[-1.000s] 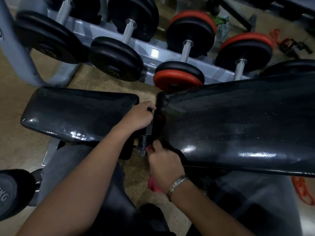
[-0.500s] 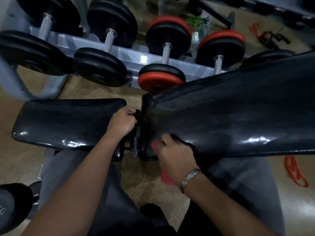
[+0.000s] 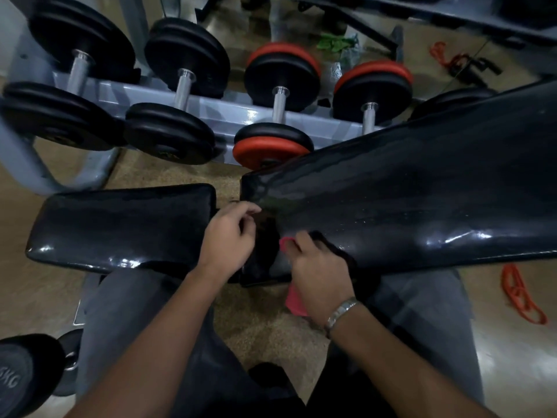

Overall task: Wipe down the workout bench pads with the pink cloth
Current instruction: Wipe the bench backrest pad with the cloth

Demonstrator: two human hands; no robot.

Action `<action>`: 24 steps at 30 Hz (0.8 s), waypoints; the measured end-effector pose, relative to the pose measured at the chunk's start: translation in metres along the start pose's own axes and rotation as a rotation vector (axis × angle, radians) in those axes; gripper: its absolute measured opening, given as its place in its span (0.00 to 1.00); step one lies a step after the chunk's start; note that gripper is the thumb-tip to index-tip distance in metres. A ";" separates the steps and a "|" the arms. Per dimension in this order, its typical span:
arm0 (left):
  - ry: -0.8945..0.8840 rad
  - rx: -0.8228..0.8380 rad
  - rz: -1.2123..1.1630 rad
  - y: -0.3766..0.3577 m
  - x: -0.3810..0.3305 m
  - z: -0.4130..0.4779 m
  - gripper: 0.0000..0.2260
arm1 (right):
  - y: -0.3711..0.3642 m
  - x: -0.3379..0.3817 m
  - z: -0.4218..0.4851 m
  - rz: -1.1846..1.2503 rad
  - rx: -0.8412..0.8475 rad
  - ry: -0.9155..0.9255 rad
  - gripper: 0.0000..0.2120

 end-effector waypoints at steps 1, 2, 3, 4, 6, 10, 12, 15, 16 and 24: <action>-0.035 -0.001 0.013 -0.004 -0.007 -0.004 0.12 | -0.001 0.002 -0.008 -0.019 0.009 0.037 0.23; -0.069 -0.008 0.028 -0.007 -0.014 -0.009 0.12 | -0.002 0.001 -0.014 -0.029 0.029 0.071 0.22; -0.102 -0.015 0.044 -0.010 -0.019 -0.014 0.12 | -0.001 -0.005 -0.016 -0.019 0.044 0.087 0.23; -0.134 -0.020 0.058 -0.013 -0.025 -0.018 0.12 | 0.001 -0.015 -0.015 -0.006 0.050 0.072 0.24; -0.174 -0.016 0.074 -0.019 -0.032 -0.023 0.13 | 0.013 -0.034 -0.008 0.005 0.002 -0.033 0.28; -0.195 -0.018 0.088 -0.026 -0.035 -0.022 0.14 | 0.011 -0.029 -0.017 -0.008 0.013 -0.029 0.33; -0.209 -0.027 0.085 -0.027 -0.037 -0.022 0.14 | 0.011 -0.029 -0.027 -0.036 0.030 0.063 0.31; -0.237 -0.044 0.065 -0.027 -0.040 -0.021 0.14 | 0.025 -0.049 -0.014 -0.067 -0.054 -0.008 0.20; -0.241 -0.050 0.060 -0.027 -0.041 -0.020 0.13 | 0.029 -0.052 -0.009 -0.075 -0.088 -0.055 0.18; -0.180 -0.114 0.029 -0.017 -0.034 -0.014 0.12 | 0.015 -0.034 -0.022 -0.081 -0.014 0.088 0.19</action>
Point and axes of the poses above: each hand's wrist, its own z-axis towards the middle knuckle, its own y-axis out of the back of the hand, x = y × z, the point moved 9 cm from there along z, towards the middle knuckle
